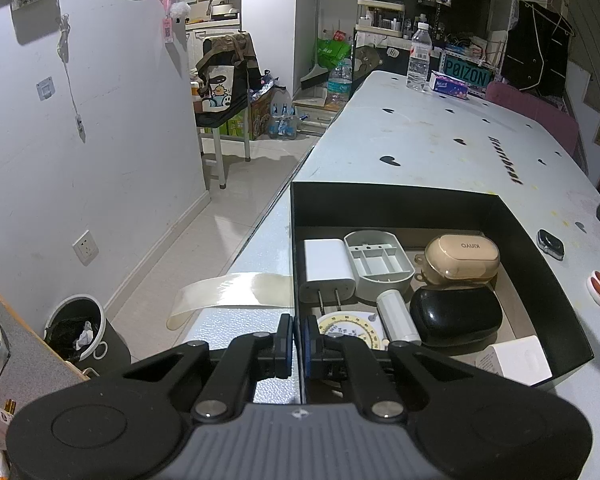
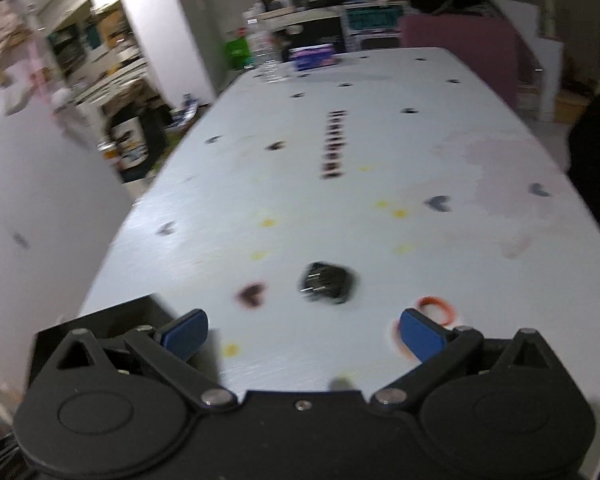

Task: Organize rigid objects
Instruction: 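Move the right gripper back toward the orange-handled scissors, then grasp the orange-handled scissors with the right gripper and lift them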

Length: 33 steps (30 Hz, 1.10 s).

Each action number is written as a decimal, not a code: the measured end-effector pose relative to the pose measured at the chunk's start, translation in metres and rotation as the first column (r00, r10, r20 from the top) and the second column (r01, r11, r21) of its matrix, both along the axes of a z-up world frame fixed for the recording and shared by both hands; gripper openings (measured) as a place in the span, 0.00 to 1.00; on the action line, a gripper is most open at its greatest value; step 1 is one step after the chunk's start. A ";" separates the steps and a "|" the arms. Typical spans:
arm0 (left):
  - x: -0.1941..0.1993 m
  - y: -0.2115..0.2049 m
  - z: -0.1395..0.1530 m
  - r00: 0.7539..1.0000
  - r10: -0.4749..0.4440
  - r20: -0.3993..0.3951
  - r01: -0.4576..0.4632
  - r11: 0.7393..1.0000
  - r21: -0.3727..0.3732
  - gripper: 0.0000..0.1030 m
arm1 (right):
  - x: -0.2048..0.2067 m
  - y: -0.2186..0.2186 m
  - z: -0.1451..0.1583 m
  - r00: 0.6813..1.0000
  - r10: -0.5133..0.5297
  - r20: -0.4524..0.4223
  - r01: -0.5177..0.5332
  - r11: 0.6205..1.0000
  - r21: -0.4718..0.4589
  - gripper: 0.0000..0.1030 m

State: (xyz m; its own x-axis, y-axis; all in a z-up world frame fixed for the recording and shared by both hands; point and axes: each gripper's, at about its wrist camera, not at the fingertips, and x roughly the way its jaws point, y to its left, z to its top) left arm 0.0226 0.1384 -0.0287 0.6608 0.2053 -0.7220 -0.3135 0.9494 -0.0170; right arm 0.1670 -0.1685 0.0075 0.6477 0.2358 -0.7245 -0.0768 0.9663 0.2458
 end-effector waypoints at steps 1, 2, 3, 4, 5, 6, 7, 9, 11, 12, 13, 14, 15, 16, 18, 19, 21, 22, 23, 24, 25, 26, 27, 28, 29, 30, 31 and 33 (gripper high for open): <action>0.000 0.000 0.000 1.000 0.000 0.000 0.000 1.000 0.000 0.05 | 0.003 -0.005 -0.004 1.000 -0.018 0.000 0.018 1.000 -0.009 1.00; 0.000 0.000 0.000 1.000 0.000 0.000 0.000 1.000 0.001 0.05 | 0.007 -0.010 -0.008 0.999 -0.041 -0.005 0.041 0.999 -0.019 1.00; 0.000 0.000 0.000 1.000 0.000 0.000 0.000 1.000 0.001 0.05 | 0.011 -0.015 -0.013 0.998 -0.067 -0.019 0.066 0.997 -0.028 1.00; 0.000 0.000 0.000 1.000 0.000 0.000 0.000 1.000 0.001 0.05 | 0.013 -0.019 -0.018 0.995 -0.090 -0.038 0.089 0.996 -0.031 1.00; 0.000 0.000 0.000 1.000 0.000 0.000 0.000 1.000 0.001 0.05 | 0.017 -0.024 -0.023 0.991 -0.117 -0.060 0.116 0.993 -0.028 1.00; 0.000 0.000 0.000 1.000 0.000 0.000 0.000 1.000 0.000 0.05 | 0.020 -0.029 -0.027 0.987 -0.139 -0.076 0.137 0.990 -0.024 1.00; 0.000 0.000 0.000 1.000 0.000 0.000 0.000 1.000 0.000 0.05 | 0.023 -0.032 -0.031 0.984 -0.156 -0.088 0.154 0.988 -0.024 1.00; 0.000 0.000 0.000 1.000 0.000 0.000 0.000 1.000 0.000 0.05 | 0.027 -0.038 -0.037 0.977 -0.183 -0.110 0.180 0.983 -0.034 1.00; 0.000 0.000 0.000 1.000 0.000 0.000 0.000 1.000 0.000 0.05 | 0.031 -0.044 -0.043 0.969 -0.205 -0.140 0.201 0.979 -0.043 1.00; 0.000 0.000 0.000 1.000 0.000 0.001 0.000 1.000 -0.002 0.05 | 0.034 -0.047 -0.047 0.964 -0.215 -0.159 0.211 0.977 -0.044 0.99; 0.000 0.000 0.000 1.000 0.000 0.000 0.000 1.000 -0.002 0.05 | 0.036 -0.049 -0.052 0.957 -0.227 -0.182 0.223 0.974 -0.045 0.98; 0.000 0.000 0.000 1.000 0.000 0.001 0.000 1.000 -0.002 0.05 | 0.038 -0.051 -0.055 0.951 -0.237 -0.200 0.233 0.971 -0.047 0.97; 0.000 0.000 0.000 1.000 0.000 0.000 0.000 1.000 0.000 0.05 | 0.039 -0.052 -0.059 0.945 -0.247 -0.215 0.242 0.969 -0.052 0.97; 0.000 0.000 0.000 1.000 0.000 0.000 0.000 1.000 0.000 0.05 | 0.041 -0.052 -0.063 0.939 -0.257 -0.226 0.249 0.966 -0.063 0.97; 0.000 0.000 0.000 1.000 0.000 0.000 0.000 1.000 0.000 0.05 | 0.045 -0.049 -0.069 0.934 -0.265 -0.239 0.250 0.964 -0.090 0.97; 0.000 0.000 0.000 1.000 0.000 0.000 0.000 1.000 0.000 0.05 | 0.046 -0.047 -0.072 0.933 -0.268 -0.241 0.251 0.963 -0.100 0.97; 0.000 0.000 0.000 1.000 0.000 0.000 0.000 1.000 0.000 0.05 | 0.050 -0.043 -0.077 0.932 -0.280 -0.231 0.255 0.958 -0.133 0.98; 0.000 0.000 0.000 1.000 0.000 0.000 0.000 1.000 0.001 0.05 | 0.050 -0.041 -0.078 0.934 -0.280 -0.219 0.252 0.956 -0.149 0.98; 0.000 0.000 0.000 1.000 0.000 0.000 0.000 1.000 0.001 0.05 | 0.052 -0.038 -0.080 0.937 -0.278 -0.211 0.245 0.955 -0.167 0.98; 0.000 0.000 0.000 1.000 0.000 0.000 0.000 1.000 0.000 0.05 | 0.053 -0.036 -0.081 0.940 -0.272 -0.204 0.236 0.954 -0.185 0.98; 0.000 0.000 0.000 1.000 0.000 0.000 0.000 1.000 0.000 0.05 | 0.054 -0.033 -0.082 0.943 -0.266 -0.200 0.226 0.953 -0.202 0.98; 0.000 0.000 0.000 1.000 0.000 0.000 0.000 1.000 -0.001 0.05 | 0.054 -0.030 -0.083 0.945 -0.260 -0.198 0.215 0.951 -0.222 0.98; 0.000 0.000 0.000 1.000 0.000 0.000 0.000 1.000 -0.001 0.05 | 0.054 -0.028 -0.084 0.946 -0.255 -0.199 0.205 0.949 -0.239 0.98; 0.000 -0.001 0.000 1.000 0.000 0.000 0.000 1.000 -0.001 0.05 | 0.053 -0.028 -0.084 0.947 -0.253 -0.199 0.202 0.948 -0.244 0.98; 0.000 -0.001 0.000 1.000 -0.001 0.000 0.001 1.000 0.000 0.05 | 0.052 -0.029 -0.083 0.944 -0.258 -0.204 0.206 0.947 -0.245 0.98; 0.000 0.000 0.000 1.000 -0.001 0.000 0.001 1.000 0.000 0.05 | 0.052 -0.031 -0.083 0.941 -0.268 -0.207 0.215 0.946 -0.244 0.98; 0.000 0.000 0.000 1.000 0.000 0.000 0.000 1.000 -0.001 0.05 | 0.052 -0.034 -0.083 0.937 -0.280 -0.207 0.227 0.942 -0.246 0.99; 0.000 0.000 0.000 1.000 0.000 0.000 0.000 1.000 -0.001 0.05 | 0.052 -0.040 -0.084 0.932 -0.295 -0.208 0.243 0.939 -0.244 1.00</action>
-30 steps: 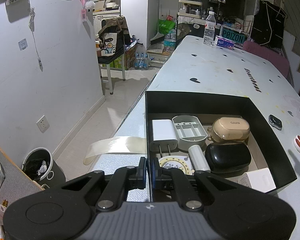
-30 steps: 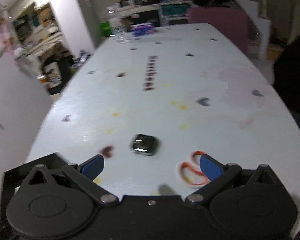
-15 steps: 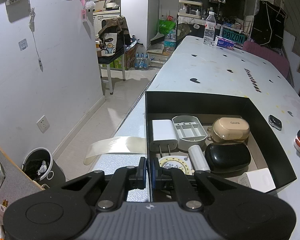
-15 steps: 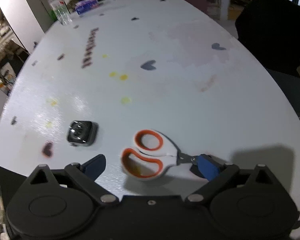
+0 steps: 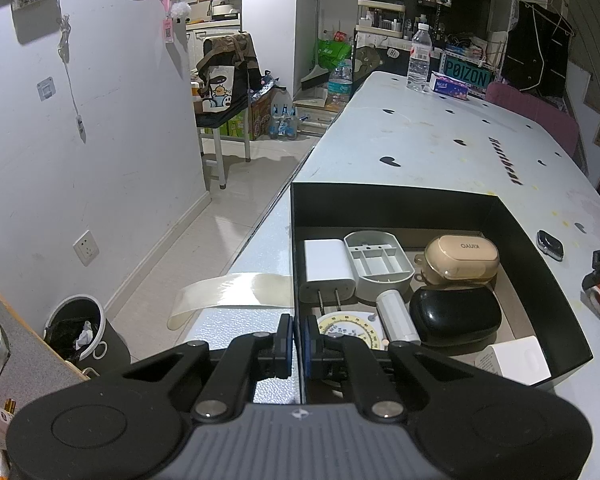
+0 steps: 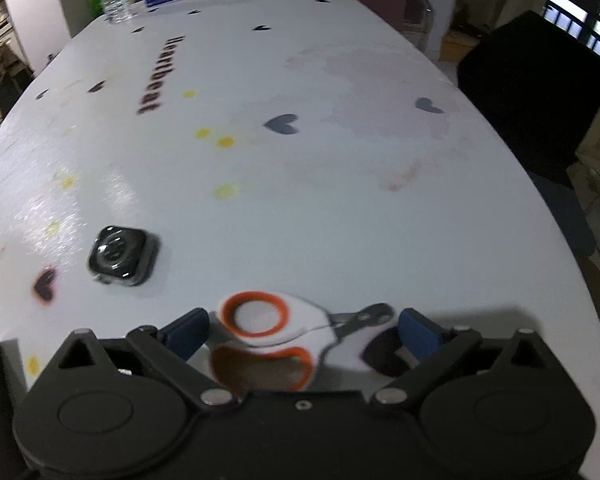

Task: Organize rigid objects
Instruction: 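Grasp the orange-handled scissors with the right gripper and lift them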

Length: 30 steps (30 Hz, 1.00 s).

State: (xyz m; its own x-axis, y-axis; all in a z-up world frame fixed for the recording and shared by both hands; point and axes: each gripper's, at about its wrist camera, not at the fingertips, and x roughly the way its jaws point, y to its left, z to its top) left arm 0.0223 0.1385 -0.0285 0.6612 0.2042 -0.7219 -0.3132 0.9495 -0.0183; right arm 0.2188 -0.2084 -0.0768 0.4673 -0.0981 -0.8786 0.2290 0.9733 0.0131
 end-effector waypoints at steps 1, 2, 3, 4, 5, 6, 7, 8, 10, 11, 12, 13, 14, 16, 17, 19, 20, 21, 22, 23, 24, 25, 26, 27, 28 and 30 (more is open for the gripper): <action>0.000 0.000 0.000 1.000 0.000 0.000 0.000 1.000 0.000 0.05 | 0.000 -0.004 -0.001 1.000 -0.004 -0.001 0.004 1.000 0.019 1.00; 0.000 0.000 0.000 1.000 0.000 0.000 0.000 1.000 0.001 0.05 | 0.001 -0.006 -0.001 1.000 -0.006 0.001 0.006 1.000 0.025 1.00; 0.000 0.000 0.000 1.000 0.000 0.000 0.000 1.000 0.001 0.05 | 0.002 -0.006 -0.001 1.000 -0.003 0.001 0.003 1.000 0.022 1.00; 0.000 0.000 0.000 1.000 0.000 0.000 0.000 1.000 0.000 0.05 | 0.002 -0.006 -0.002 1.000 0.000 0.002 0.000 1.000 0.021 1.00; 0.000 0.000 0.000 1.000 0.000 0.000 0.000 1.000 0.000 0.05 | 0.001 -0.005 -0.002 1.000 0.007 0.002 -0.007 1.000 0.022 0.99; 0.000 0.000 0.000 1.000 0.000 0.000 0.000 1.000 0.000 0.05 | 0.001 -0.004 -0.001 1.000 0.016 0.002 -0.016 1.000 0.025 0.96; 0.000 0.000 0.000 1.000 0.000 0.000 0.000 1.000 0.001 0.05 | 0.001 -0.002 0.001 1.000 0.026 -0.001 -0.026 0.999 0.025 0.91; 0.000 0.000 0.000 1.000 0.000 0.000 0.000 1.000 0.001 0.05 | 0.000 -0.001 0.002 0.999 0.034 -0.003 -0.034 0.999 0.024 0.91; 0.000 0.000 0.000 1.000 0.000 0.000 0.000 1.000 -0.001 0.05 | -0.001 0.001 0.004 0.998 0.055 -0.019 -0.054 0.998 0.033 0.91; 0.000 0.000 0.000 1.000 0.000 0.000 0.000 1.000 0.000 0.05 | -0.001 0.002 0.004 0.998 0.062 -0.023 -0.061 0.998 0.033 0.90; 0.000 0.000 0.000 1.000 0.000 0.000 0.000 1.000 0.000 0.05 | -0.002 0.003 0.004 0.998 0.065 -0.023 -0.064 0.997 0.033 0.90; 0.000 0.000 0.000 1.000 0.000 0.000 0.000 1.000 0.000 0.05 | -0.003 0.004 0.006 0.998 0.066 -0.019 -0.065 0.997 0.034 0.90; 0.000 0.000 0.000 1.000 0.000 0.000 0.000 1.000 0.000 0.05 | -0.004 0.004 0.008 0.998 0.065 -0.009 -0.064 0.997 0.031 0.90; 0.000 0.000 0.000 1.000 0.000 0.001 0.000 1.000 -0.001 0.05 | -0.007 0.003 0.013 0.998 0.058 0.016 -0.058 0.998 0.026 0.90; 0.000 0.000 0.000 1.000 0.000 0.000 0.000 1.000 0.000 0.05 | -0.009 0.003 0.018 0.998 0.055 0.033 -0.056 0.998 0.035 0.90; 0.000 0.000 0.000 1.000 0.000 0.000 0.000 1.000 0.001 0.05 | -0.014 0.004 0.027 0.996 0.059 0.070 -0.064 0.995 0.071 0.90; 0.000 0.000 0.000 1.000 0.000 0.000 0.000 1.000 0.001 0.05 | -0.017 0.005 0.032 0.994 0.066 0.088 -0.074 0.993 0.093 0.90; 0.000 0.000 0.000 1.000 0.001 0.000 -0.001 1.000 0.002 0.05 | -0.021 0.007 0.038 0.991 0.075 0.107 -0.087 0.990 0.113 0.90; 0.000 0.000 0.000 1.000 0.000 0.000 0.000 1.000 0.002 0.05 | -0.025 0.011 0.043 0.988 0.090 0.129 -0.107 0.986 0.131 0.90; 0.000 0.000 0.000 1.000 0.001 0.000 -0.001 1.000 0.003 0.05 | -0.029 0.016 0.049 0.982 0.110 0.151 -0.132 0.980 0.146 0.90; 0.000 0.000 0.000 1.000 0.000 0.000 0.000 1.000 0.001 0.05 | -0.034 0.021 0.054 0.977 0.129 0.170 -0.156 0.975 0.156 0.90; 0.000 0.000 0.000 1.000 0.001 0.000 -0.001 1.000 0.002 0.05 | -0.038 0.026 0.058 0.972 0.146 0.186 -0.178 0.970 0.164 0.90; 0.000 0.000 0.000 1.000 0.000 0.000 0.000 1.000 0.001 0.05 | -0.041 0.030 0.062 0.965 0.165 0.202 -0.201 0.964 0.173 0.90; 0.000 0.000 0.000 1.000 0.000 0.000 0.000 1.000 0.002 0.05 | -0.046 0.035 0.066 0.959 0.183 0.216 -0.223 0.958 0.182 0.90; 0.000 0.000 0.000 1.000 0.000 0.000 0.000 1.000 0.002 0.05 | -0.050 0.040 0.070 0.953 0.199 0.230 -0.245 0.950 0.193 0.90; 0.000 0.000 0.000 1.000 0.000 0.000 0.000 1.000 0.001 0.05 | -0.059 0.049 0.078 0.938 0.231 0.260 -0.289 0.933 0.214 0.90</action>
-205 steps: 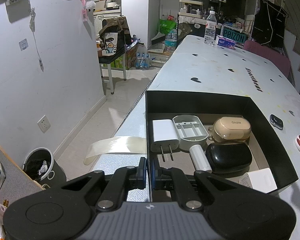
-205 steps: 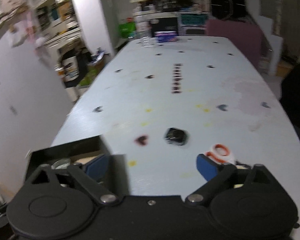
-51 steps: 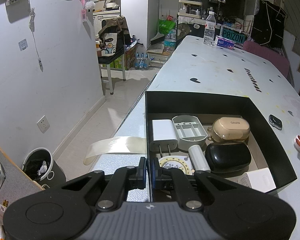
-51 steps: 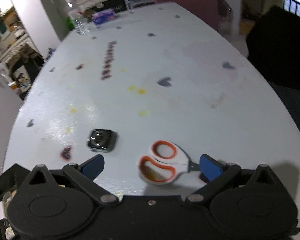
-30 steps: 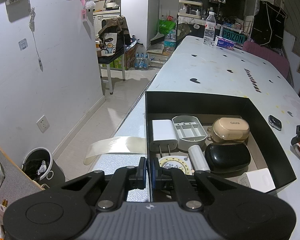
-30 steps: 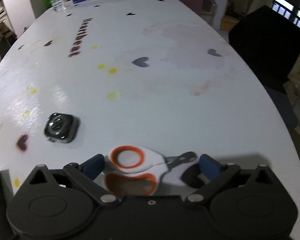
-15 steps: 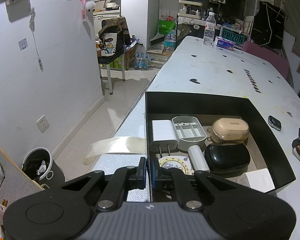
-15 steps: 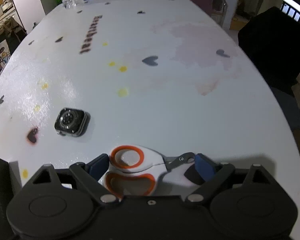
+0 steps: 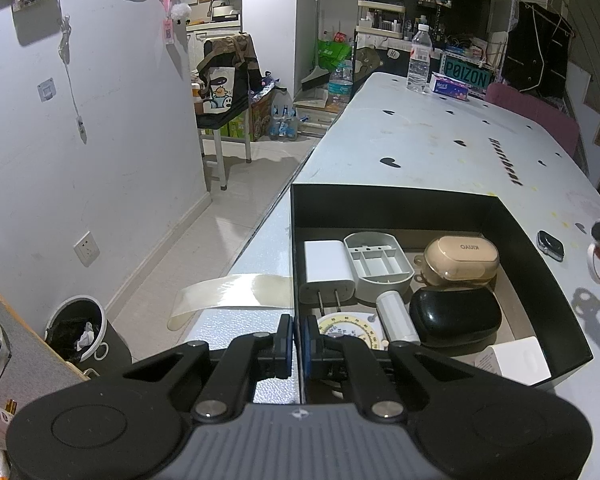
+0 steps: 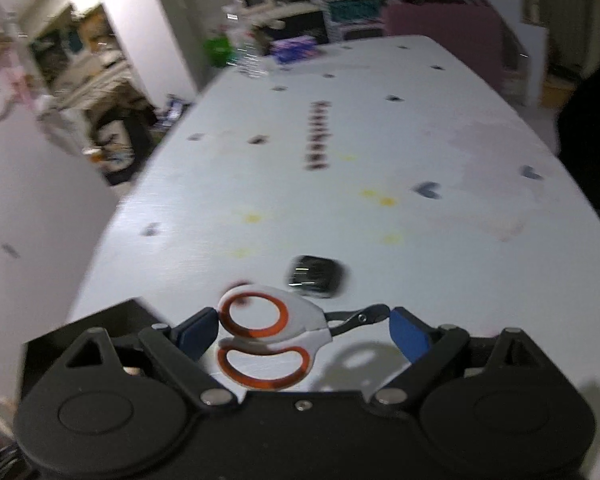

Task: Organize rigid objects
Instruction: 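Grasp the orange-handled scissors with the right gripper and lift them, then carry the scissors into the box and release them with the right gripper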

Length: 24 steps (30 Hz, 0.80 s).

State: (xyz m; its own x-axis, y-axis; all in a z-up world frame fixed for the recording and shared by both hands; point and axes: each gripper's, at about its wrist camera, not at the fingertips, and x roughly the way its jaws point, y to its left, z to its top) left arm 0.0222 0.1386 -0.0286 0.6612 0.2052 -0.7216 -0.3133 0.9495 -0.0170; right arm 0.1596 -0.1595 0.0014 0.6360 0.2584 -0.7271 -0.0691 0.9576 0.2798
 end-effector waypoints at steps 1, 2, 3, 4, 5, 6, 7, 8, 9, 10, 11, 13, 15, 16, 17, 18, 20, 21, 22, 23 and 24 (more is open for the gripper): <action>0.000 0.000 0.000 1.000 0.000 0.000 0.000 1.000 -0.001 0.05 | -0.005 0.006 0.005 1.000 0.021 0.014 -0.021 1.000 0.014 0.90; 0.000 0.000 0.000 1.000 0.000 0.000 0.000 1.000 -0.001 0.05 | -0.009 0.011 0.009 0.999 0.044 0.028 -0.045 0.999 0.028 0.90; 0.000 0.000 0.000 1.000 0.000 0.000 0.000 1.000 -0.001 0.05 | -0.014 0.017 0.014 0.997 0.071 0.044 -0.072 0.996 0.044 0.90; 0.000 0.000 0.000 1.000 0.000 0.000 0.000 1.000 -0.001 0.05 | -0.018 0.022 0.018 0.994 0.098 0.056 -0.101 0.993 0.061 0.90; 0.000 0.000 0.000 1.000 0.000 0.000 0.000 1.000 -0.001 0.05 | -0.020 0.028 0.021 0.990 0.123 0.064 -0.128 0.989 0.076 0.90; 0.000 0.000 0.000 1.000 0.000 0.000 0.000 1.000 -0.001 0.05 | -0.025 0.035 0.024 0.985 0.156 0.071 -0.162 0.982 0.092 0.90; 0.000 0.000 0.000 1.000 0.000 0.000 0.000 1.000 -0.001 0.05 | -0.030 0.043 0.026 0.979 0.190 0.074 -0.197 0.975 0.107 0.90; 0.000 0.000 0.000 1.000 0.000 0.000 0.000 1.000 -0.001 0.05 | -0.034 0.052 0.027 0.972 0.221 0.073 -0.229 0.966 0.118 0.90; 0.000 0.000 0.000 1.000 0.000 0.000 0.000 1.000 -0.001 0.05 | -0.039 0.060 0.028 0.966 0.251 0.068 -0.257 0.958 0.127 0.90; 0.000 0.000 0.000 1.000 0.000 0.000 0.000 1.000 -0.001 0.05 | -0.043 0.070 0.027 0.957 0.286 0.058 -0.291 0.947 0.134 0.90; 0.000 0.000 0.000 1.000 0.000 0.000 0.000 1.000 -0.002 0.05 | -0.048 0.080 0.027 0.950 0.310 0.047 -0.313 0.940 0.136 0.90; 0.000 0.000 0.000 1.000 0.000 0.001 0.000 1.000 -0.003 0.05 | -0.055 0.100 0.023 0.930 0.367 0.008 -0.365 0.922 0.129 0.90; 0.000 0.000 0.000 1.000 0.000 0.001 0.000 1.000 -0.003 0.05 | -0.061 0.115 0.017 0.911 0.410 -0.041 -0.403 0.908 0.118 0.90; 0.000 0.000 0.001 1.000 0.000 0.001 0.000 1.000 -0.003 0.05 | -0.062 0.122 0.014 0.903 0.425 -0.062 -0.417 0.902 0.111 0.90; 0.000 0.000 0.001 1.000 0.000 0.001 0.000 1.000 -0.003 0.05 | -0.064 0.128 0.010 0.897 0.435 -0.078 -0.426 0.899 0.103 0.90; 0.000 0.000 0.001 1.000 0.000 0.001 0.000 1.000 -0.003 0.05 | -0.064 0.134 0.008 0.892 0.442 -0.096 -0.434 0.896 0.095 0.90; 0.000 0.000 0.000 1.000 0.000 0.000 0.000 1.000 -0.002 0.05 | -0.063 0.143 0.002 0.882 0.448 -0.143 -0.440 0.894 0.090 0.91; 0.000 0.000 0.001 1.000 0.000 0.001 0.000 1.000 -0.002 0.05 | -0.062 0.146 -0.001 0.878 0.450 -0.165 -0.439 0.893 0.099 0.89; -0.001 0.000 0.001 1.000 0.000 0.001 0.000 1.000 -0.002 0.05 | -0.061 0.147 -0.004 0.873 0.452 -0.183 -0.438 0.892 0.113 0.90; 0.000 0.000 0.001 1.000 0.000 0.001 0.000 1.000 -0.004 0.05 | -0.061 0.148 -0.005 0.869 0.453 -0.198 -0.438 0.891 0.119 0.90; 0.000 0.000 0.001 1.000 0.000 0.001 0.000 1.000 -0.004 0.05 | -0.062 0.147 -0.006 0.869 0.451 -0.204 -0.437 0.892 0.114 0.91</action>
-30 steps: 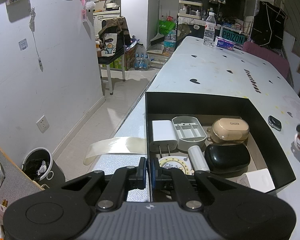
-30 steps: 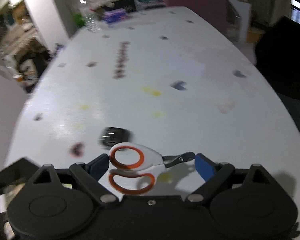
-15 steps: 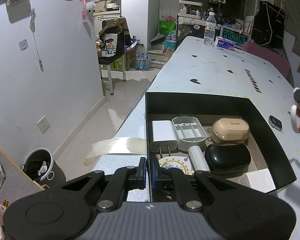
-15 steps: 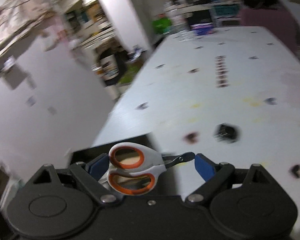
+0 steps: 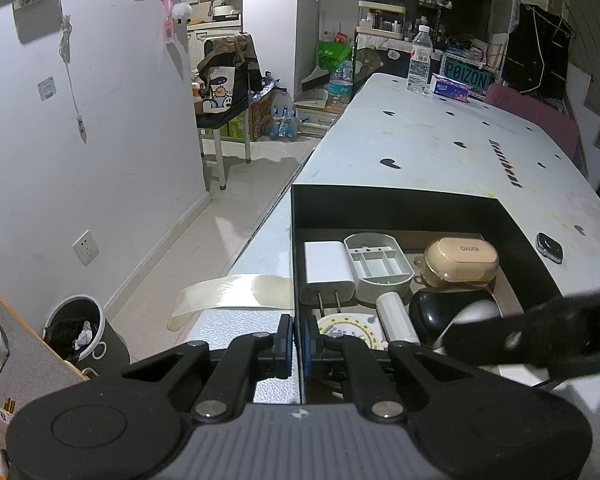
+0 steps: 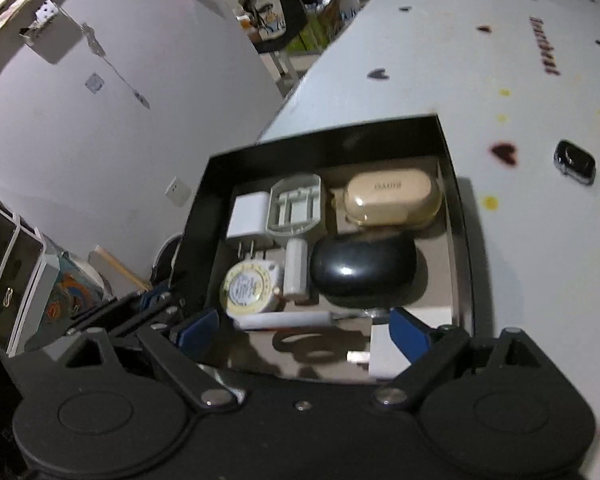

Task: Organize rigid objects
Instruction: 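Carry the scissors into the box and release them with the right gripper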

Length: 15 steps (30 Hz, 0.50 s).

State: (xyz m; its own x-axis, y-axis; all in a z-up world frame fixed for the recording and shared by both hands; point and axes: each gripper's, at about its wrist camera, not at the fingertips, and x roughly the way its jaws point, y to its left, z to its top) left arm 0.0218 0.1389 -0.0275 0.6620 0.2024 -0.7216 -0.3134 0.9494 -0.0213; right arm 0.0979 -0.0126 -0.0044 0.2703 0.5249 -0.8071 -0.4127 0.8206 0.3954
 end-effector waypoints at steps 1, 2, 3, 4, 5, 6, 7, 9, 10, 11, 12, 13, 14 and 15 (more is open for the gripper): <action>0.000 0.000 0.000 1.000 0.000 0.001 0.000 1.000 0.000 0.05 | -0.002 -0.003 -0.001 1.000 -0.004 0.006 0.004 1.000 -0.008 0.91; 0.000 0.000 0.000 1.000 0.000 0.000 0.000 1.000 0.001 0.05 | -0.002 -0.004 -0.001 1.000 -0.009 0.013 0.009 1.000 -0.012 0.91; 0.000 0.000 0.000 1.000 0.000 0.000 0.000 1.000 0.001 0.05 | -0.002 -0.005 -0.001 1.000 -0.012 0.018 0.012 1.000 -0.011 0.91; 0.000 0.000 0.000 1.000 0.000 0.000 0.000 1.000 0.002 0.05 | -0.003 -0.005 0.000 1.000 -0.012 0.020 0.013 1.000 -0.007 0.91; 0.000 0.000 0.000 1.000 0.000 0.000 0.000 1.000 0.001 0.05 | -0.003 -0.006 0.000 1.000 -0.013 0.019 0.013 1.000 -0.003 0.91; 0.000 0.000 0.000 1.000 0.000 0.000 0.000 1.000 0.000 0.05 | -0.003 -0.007 0.001 1.000 -0.012 0.019 0.012 1.000 0.001 0.91; 0.000 0.000 0.000 1.000 0.000 0.000 0.000 1.000 0.000 0.05 | -0.003 -0.008 0.001 1.000 -0.011 0.023 0.011 1.000 0.002 0.91; 0.000 0.000 0.000 1.000 0.000 0.000 0.000 1.000 0.001 0.05 | -0.003 -0.008 0.002 1.000 -0.008 0.030 0.008 1.000 0.001 0.91; 0.000 0.000 0.000 1.000 0.000 0.000 0.000 1.000 0.002 0.05 | -0.003 -0.008 0.002 1.000 -0.008 0.029 0.008 1.000 0.001 0.91; 0.000 0.000 0.000 1.000 0.000 0.000 0.000 1.000 0.001 0.05 | -0.003 -0.009 0.002 1.000 -0.009 0.028 0.009 1.000 0.003 0.91; 0.000 0.000 0.000 1.000 0.000 0.000 0.000 1.000 0.001 0.05 | -0.002 -0.009 0.001 1.000 -0.009 0.028 0.009 1.000 0.004 0.91; 0.000 0.000 0.000 1.000 0.000 0.000 0.000 1.000 0.001 0.05 | -0.002 -0.009 0.002 1.000 -0.010 0.028 0.009 1.000 0.003 0.91; 0.000 0.000 0.000 1.000 0.000 0.000 0.000 1.000 0.001 0.05 | -0.002 -0.009 0.002 1.000 -0.009 0.028 0.009 1.000 0.003 0.91; 0.000 0.000 0.000 1.000 0.000 0.000 0.000 1.000 0.001 0.05 | -0.002 -0.009 0.002 1.000 -0.007 0.029 0.007 1.000 0.004 0.91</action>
